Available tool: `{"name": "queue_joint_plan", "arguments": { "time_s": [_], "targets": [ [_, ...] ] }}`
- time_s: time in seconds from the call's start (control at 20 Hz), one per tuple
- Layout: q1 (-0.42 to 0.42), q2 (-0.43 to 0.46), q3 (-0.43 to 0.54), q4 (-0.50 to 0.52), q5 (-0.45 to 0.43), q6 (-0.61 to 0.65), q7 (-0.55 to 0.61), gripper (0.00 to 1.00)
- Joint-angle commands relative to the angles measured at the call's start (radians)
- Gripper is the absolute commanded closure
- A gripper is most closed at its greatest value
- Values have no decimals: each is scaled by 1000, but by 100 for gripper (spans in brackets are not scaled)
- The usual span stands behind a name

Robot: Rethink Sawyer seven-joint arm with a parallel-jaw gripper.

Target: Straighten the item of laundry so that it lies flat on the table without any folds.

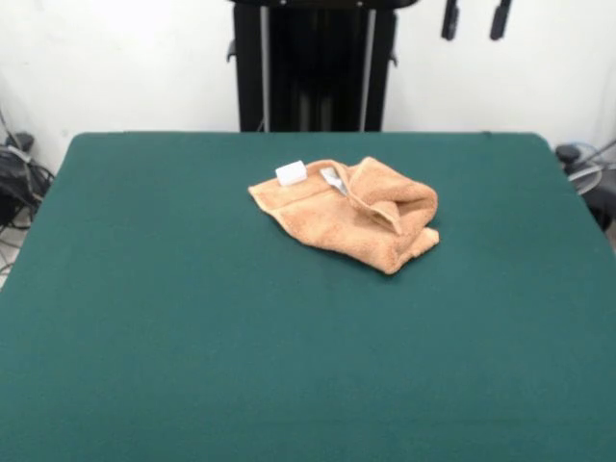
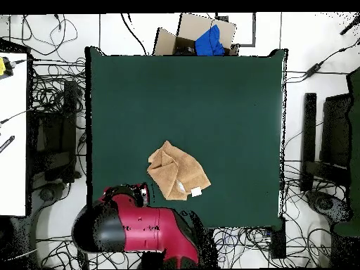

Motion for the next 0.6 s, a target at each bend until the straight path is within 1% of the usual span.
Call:
{"name": "queue_joint_plan", "arguments": {
  "time_s": [0.05,0.25,0.6],
  "targets": [
    [3,120,-69,5,-39,-127,241,0],
    [-44,156,-30,33,-14,-190,207,0],
    [-36,206,-53,10,-11,-237,206,0]
  ]
}}
